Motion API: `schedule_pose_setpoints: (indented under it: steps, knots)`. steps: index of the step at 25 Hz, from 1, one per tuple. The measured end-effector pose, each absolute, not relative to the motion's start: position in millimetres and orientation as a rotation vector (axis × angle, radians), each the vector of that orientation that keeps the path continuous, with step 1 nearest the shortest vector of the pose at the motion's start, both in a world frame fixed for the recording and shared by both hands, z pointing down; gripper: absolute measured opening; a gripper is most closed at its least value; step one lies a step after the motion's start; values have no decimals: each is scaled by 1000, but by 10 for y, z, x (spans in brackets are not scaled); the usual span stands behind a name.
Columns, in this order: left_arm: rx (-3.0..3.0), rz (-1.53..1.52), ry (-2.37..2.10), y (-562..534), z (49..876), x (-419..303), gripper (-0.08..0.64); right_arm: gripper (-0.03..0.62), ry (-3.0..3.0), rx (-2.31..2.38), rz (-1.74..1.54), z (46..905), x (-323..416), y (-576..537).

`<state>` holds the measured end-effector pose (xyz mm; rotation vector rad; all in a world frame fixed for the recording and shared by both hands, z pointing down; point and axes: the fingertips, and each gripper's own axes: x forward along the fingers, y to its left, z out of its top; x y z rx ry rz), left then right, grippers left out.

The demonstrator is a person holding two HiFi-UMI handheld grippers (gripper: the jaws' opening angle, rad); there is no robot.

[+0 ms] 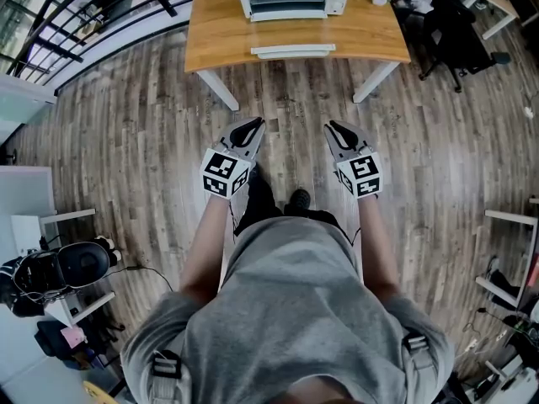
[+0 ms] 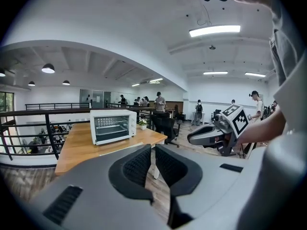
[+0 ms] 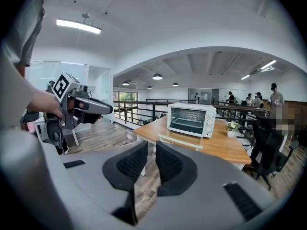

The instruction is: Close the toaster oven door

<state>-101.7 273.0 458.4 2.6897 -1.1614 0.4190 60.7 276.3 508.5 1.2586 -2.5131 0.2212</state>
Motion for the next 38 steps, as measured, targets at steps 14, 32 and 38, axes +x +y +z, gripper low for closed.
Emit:
schedule_pose_setpoints:
  steps: [14,32,38]
  knots:
    - [2689,407,-1177,2731,4532,-1042,204,240,-2552,1257,251,5105,580,2719]
    - [2632,358,-1190,2820,4548,-979,235,274,-2548,1243,309,5220,716,2795]
    - [2619,350,-1203,2732,4528,-1035,235,273,-2542,1235,319,5219,690,2750]
